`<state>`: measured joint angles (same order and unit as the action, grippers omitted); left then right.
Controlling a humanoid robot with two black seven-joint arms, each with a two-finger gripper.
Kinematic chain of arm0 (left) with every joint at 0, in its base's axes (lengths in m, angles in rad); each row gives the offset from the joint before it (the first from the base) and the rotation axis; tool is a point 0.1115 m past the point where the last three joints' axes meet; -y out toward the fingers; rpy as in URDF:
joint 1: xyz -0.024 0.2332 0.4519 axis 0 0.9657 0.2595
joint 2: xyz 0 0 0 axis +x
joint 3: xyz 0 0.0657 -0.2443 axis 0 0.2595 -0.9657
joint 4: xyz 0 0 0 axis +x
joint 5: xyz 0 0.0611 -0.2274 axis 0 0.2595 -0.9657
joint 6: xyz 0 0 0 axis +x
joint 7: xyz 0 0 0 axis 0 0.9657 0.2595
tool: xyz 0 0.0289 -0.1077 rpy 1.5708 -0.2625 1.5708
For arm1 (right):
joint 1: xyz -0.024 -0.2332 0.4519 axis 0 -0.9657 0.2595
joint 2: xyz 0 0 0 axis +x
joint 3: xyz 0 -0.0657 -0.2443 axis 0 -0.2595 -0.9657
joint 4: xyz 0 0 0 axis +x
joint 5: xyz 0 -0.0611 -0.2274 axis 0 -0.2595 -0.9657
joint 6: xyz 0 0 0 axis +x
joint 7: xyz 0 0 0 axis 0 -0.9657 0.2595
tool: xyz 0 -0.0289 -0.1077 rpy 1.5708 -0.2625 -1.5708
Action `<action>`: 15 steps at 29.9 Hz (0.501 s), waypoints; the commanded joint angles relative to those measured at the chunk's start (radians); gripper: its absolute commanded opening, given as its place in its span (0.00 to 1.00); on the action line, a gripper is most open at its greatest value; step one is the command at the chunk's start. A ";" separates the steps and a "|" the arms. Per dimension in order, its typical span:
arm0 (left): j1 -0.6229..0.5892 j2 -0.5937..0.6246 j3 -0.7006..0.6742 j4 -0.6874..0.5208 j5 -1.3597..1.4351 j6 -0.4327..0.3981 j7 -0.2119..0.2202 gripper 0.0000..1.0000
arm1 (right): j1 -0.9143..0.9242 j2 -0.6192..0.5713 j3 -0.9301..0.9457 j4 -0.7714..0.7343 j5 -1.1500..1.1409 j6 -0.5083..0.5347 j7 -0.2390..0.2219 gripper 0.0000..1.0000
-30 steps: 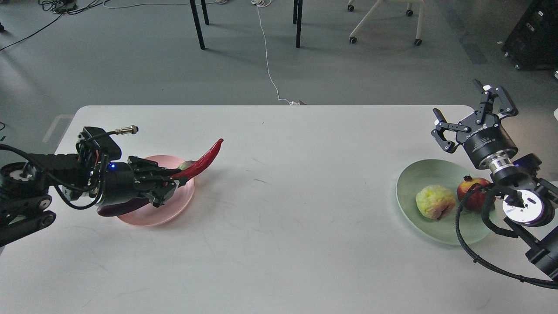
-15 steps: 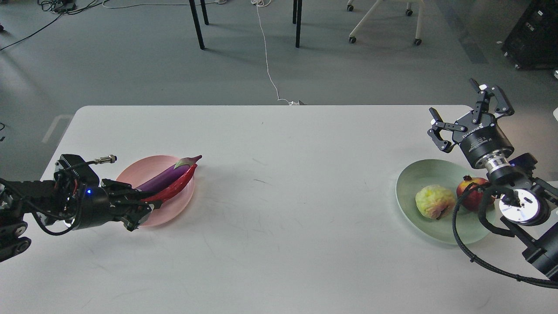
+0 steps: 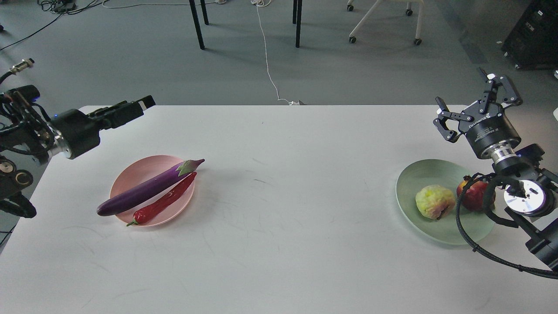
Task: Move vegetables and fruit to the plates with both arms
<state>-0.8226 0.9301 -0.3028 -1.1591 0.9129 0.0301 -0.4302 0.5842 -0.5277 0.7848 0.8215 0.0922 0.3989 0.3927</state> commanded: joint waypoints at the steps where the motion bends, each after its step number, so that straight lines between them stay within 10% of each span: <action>1: -0.001 -0.098 -0.093 0.099 -0.185 -0.079 0.007 0.98 | 0.037 0.006 0.016 -0.048 0.000 0.000 0.001 0.99; 15: -0.001 -0.503 -0.349 0.610 -0.909 -0.384 0.111 0.99 | 0.020 0.118 0.090 -0.064 0.073 0.032 -0.009 0.99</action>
<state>-0.8244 0.4859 -0.6147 -0.6259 0.1384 -0.2809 -0.3452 0.6053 -0.4462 0.8730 0.7693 0.1254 0.4315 0.3891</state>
